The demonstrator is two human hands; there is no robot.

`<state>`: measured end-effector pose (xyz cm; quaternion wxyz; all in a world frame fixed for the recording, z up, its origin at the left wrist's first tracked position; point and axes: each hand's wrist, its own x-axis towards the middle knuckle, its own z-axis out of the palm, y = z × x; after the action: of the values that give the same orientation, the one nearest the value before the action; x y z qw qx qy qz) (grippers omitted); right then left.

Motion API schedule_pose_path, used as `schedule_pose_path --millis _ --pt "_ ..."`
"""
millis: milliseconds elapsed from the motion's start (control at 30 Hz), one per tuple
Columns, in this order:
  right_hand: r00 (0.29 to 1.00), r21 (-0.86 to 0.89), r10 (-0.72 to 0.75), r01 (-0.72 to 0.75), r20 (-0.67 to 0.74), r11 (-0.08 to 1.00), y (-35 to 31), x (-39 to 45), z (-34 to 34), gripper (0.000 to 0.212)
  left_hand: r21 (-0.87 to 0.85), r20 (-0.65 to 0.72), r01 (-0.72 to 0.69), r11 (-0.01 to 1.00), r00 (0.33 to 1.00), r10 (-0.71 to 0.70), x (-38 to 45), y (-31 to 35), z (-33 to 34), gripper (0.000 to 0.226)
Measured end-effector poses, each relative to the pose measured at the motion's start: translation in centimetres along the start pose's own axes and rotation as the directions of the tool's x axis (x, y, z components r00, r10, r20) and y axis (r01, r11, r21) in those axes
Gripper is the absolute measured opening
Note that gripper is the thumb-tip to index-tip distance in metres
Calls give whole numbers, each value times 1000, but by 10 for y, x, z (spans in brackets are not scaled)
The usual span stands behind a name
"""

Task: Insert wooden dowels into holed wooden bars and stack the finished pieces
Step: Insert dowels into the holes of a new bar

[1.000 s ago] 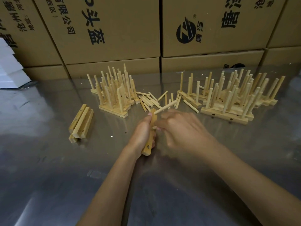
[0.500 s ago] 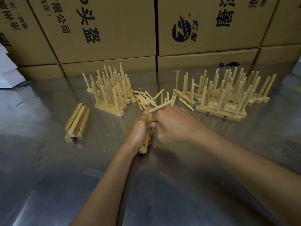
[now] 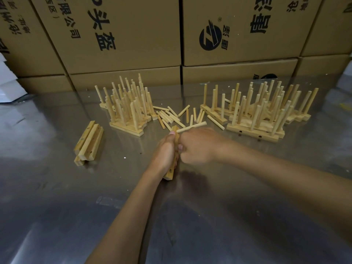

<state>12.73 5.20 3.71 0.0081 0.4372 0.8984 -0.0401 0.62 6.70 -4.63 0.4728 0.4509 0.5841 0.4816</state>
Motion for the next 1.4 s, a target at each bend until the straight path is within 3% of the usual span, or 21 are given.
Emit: schedule_pose_path --millis 133,233,300,367,400,467,533,600,700,767,867,1033,1200,1267,1400 --pt "994 156 70 -83 85 984 6 7 -2 23 9 -13 -32 999 999 32 2 0 0 41" --pt "993 180 79 -94 93 979 7 10 -3 28 -46 -6 -27 999 1000 27 2 2 -3 42" --pt "997 95 62 -66 43 993 7 7 -6 28 -125 -21 14 992 1000 -17 3 4 -4 51" --pt "990 -35 6 -11 -141 999 7 4 -8 26 -248 -59 74 966 994 -91 6 7 -7 52" --pt "952 -79 -34 10 -305 997 8 3 -8 24 -322 -85 96 942 988 -130 7 9 -11 50" --pt "775 -51 -23 -11 -631 999 13 4 -9 19 -469 -149 104 877 969 -195 10 12 -21 45" --pt "633 173 176 -67 -754 983 25 10 -5 17 -559 -201 91 824 949 -241 12 15 -30 42" --pt "672 336 364 -179 -645 925 42 28 9 20 -601 -213 89 794 940 -266 13 16 -32 41" --pt "803 258 431 -352 -410 900 54 62 38 26 -566 -211 85 820 946 -244 14 16 -28 42" --pt "826 244 443 -376 -349 894 54 83 50 30 -557 -208 77 827 951 -229 13 17 -26 43" --pt "809 189 470 -430 -353 883 49 105 56 35 -564 -197 70 823 956 -216 13 16 -28 43" --pt "771 169 510 -484 -382 859 36 107 54 25 -583 -163 93 807 960 -227 13 16 -31 42" --pt "785 -32 467 -523 -407 852 41 65 60 46 -591 -165 92 802 959 -232 13 15 -31 42" --pt "789 0 452 -497 -417 868 43 51 65 40 -586 -166 91 805 959 -229 12 15 -30 42" --pt "776 256 464 -389 -427 885 42 36 71 18 -589 -165 76 804 963 -212 9 16 -30 41"
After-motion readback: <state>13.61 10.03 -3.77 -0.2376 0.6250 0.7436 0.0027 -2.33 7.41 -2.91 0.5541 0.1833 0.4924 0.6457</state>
